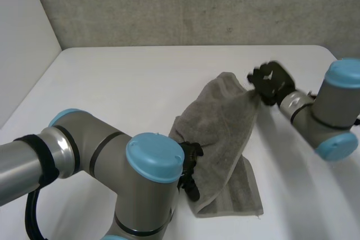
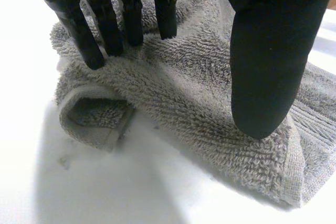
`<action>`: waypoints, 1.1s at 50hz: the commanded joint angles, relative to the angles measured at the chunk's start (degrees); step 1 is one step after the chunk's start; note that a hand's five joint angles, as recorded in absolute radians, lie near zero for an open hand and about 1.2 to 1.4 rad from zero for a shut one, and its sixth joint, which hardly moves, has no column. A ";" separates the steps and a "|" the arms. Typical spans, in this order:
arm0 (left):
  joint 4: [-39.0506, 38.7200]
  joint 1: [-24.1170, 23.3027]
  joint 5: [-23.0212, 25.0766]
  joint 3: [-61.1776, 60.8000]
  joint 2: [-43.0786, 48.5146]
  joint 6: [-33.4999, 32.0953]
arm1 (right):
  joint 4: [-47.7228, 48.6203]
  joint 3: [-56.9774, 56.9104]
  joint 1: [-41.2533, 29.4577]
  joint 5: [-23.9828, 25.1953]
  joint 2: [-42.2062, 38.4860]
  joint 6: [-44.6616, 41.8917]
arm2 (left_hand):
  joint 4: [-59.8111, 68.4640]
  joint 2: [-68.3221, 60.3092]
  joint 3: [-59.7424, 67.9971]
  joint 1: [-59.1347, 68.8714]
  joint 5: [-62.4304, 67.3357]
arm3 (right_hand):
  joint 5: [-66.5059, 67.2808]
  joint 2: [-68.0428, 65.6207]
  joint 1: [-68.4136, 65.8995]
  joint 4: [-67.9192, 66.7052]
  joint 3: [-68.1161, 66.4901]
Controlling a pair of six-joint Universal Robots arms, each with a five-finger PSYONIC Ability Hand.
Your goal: Fold the towel.
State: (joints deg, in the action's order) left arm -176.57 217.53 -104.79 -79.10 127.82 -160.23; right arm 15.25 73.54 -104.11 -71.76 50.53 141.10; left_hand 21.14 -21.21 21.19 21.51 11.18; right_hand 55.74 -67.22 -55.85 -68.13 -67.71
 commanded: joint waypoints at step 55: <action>-3.96 -2.37 0.99 5.80 4.19 14.25 | -14.02 -3.49 -13.05 -21.67 34.02 11.83 | -9.91 9.99 -9.96 -10.29 -9.96 | 14.26 -12.78 -24.15 -11.87 -12.29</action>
State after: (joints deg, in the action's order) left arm -180.22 215.31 -103.82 -73.50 132.31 -146.03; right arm 0.59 68.97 -117.08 -93.25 81.73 151.40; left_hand 10.18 -10.06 10.07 10.64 1.45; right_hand 56.11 -67.22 -55.85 -68.36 -67.91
